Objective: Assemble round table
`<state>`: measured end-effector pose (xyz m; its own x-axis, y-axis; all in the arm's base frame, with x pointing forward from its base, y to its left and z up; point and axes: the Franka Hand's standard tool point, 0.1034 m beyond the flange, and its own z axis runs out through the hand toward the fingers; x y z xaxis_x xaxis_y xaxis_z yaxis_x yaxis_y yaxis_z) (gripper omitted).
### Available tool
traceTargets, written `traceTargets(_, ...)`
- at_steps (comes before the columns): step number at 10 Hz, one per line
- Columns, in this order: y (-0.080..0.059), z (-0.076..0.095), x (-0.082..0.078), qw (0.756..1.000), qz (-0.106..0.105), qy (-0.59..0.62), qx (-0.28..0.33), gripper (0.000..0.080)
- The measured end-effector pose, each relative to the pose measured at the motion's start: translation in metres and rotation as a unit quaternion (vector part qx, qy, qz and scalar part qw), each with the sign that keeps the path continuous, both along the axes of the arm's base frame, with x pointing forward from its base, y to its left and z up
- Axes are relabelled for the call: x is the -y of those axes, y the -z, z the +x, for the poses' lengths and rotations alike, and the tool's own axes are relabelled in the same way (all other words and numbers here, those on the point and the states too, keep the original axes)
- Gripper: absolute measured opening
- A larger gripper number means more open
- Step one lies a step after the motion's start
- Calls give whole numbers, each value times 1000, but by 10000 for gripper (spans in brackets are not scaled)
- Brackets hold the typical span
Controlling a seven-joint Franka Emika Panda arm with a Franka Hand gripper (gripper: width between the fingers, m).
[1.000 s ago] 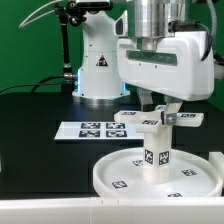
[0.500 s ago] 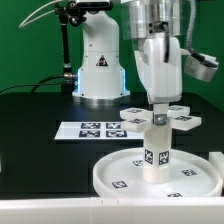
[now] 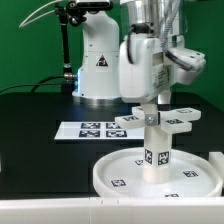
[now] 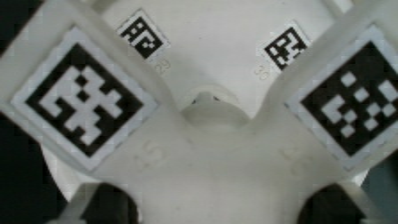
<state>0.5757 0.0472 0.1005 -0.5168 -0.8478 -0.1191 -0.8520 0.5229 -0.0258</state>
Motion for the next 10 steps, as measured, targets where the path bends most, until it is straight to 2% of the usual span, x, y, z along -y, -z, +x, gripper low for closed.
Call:
traceTargets(3, 1, -1, -2, 1000, 4, -13, 2, 453)
traceTargets(4, -1, 0, -2, 1000, 4, -26, 4, 594)
traceTargets(5, -6, 3, -1, 999, 5, -43, 8, 637)
traceTargets(8, -18, 7, -3, 998, 10, -58, 20, 648)
traceTargets(10, -17, 7, -4, 997, 8, -77, 21, 649)
